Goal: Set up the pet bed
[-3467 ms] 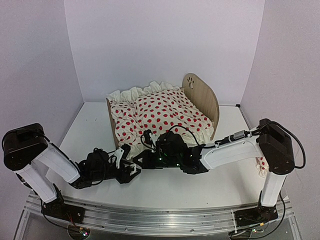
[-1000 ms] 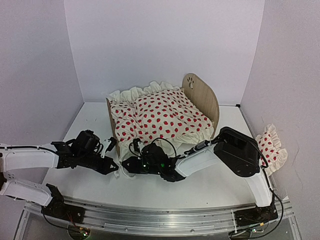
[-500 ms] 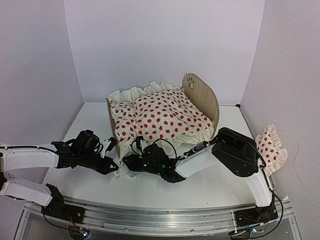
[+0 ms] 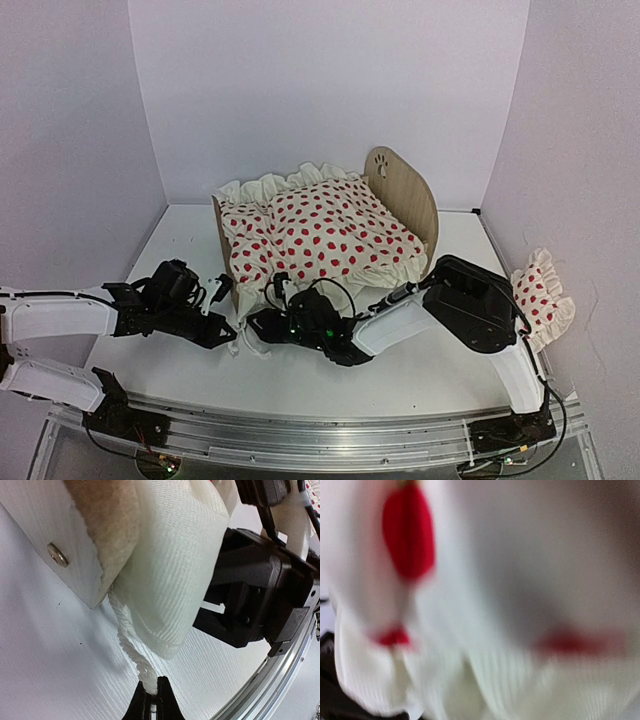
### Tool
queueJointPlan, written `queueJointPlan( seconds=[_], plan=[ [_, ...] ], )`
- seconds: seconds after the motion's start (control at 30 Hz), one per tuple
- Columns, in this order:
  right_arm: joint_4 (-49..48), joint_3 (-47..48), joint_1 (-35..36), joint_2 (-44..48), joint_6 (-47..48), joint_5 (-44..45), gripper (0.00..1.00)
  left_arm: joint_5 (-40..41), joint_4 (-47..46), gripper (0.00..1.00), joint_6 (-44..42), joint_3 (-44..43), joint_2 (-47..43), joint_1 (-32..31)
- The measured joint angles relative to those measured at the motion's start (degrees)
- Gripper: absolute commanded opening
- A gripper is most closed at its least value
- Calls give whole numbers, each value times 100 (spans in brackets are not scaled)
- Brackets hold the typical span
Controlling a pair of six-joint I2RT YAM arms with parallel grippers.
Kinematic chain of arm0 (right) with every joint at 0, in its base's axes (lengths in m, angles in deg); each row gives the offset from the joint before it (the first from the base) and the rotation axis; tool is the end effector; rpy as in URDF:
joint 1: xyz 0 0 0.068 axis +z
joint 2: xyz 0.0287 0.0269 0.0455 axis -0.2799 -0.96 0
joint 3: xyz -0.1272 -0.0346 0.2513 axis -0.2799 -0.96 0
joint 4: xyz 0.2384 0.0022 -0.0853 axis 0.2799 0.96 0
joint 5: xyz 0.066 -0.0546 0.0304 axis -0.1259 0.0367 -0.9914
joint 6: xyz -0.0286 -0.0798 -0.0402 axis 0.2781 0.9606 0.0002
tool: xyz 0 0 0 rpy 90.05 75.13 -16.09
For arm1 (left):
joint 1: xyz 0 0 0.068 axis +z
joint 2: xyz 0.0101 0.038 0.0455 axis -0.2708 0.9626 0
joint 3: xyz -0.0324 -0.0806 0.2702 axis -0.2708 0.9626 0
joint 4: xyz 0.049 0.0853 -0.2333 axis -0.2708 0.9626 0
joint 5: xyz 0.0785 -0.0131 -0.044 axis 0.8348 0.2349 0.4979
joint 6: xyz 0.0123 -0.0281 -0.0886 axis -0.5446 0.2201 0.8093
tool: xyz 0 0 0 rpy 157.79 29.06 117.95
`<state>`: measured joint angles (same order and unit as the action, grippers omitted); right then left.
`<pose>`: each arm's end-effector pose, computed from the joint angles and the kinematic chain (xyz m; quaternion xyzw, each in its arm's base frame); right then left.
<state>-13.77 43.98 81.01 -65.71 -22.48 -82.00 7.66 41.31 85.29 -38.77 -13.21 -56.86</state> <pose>0.2388 0.4792 0.1134 -0.0960 0.7893 0.4621 0.3927 0.1644 -0.1696 0.1574 0.2184 0.9066 -0.2671 0.2428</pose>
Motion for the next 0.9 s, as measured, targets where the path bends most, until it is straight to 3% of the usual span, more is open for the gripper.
queueJointPlan(
  seconds=[0.23, 0.8, 0.9],
  plan=[
    [99, -311, 237, 152, 87, 17, 26, 0, -2, 0, 2, 0, 0, 13],
    [-43, 292, 240, -132, 289, 673, 22, -3, -2, 0, 4, 0, 0, 33],
    [8, 303, 229, -230, 305, 769, 14, -5, -2, 0, 4, 0, 0, 33]
  ],
)
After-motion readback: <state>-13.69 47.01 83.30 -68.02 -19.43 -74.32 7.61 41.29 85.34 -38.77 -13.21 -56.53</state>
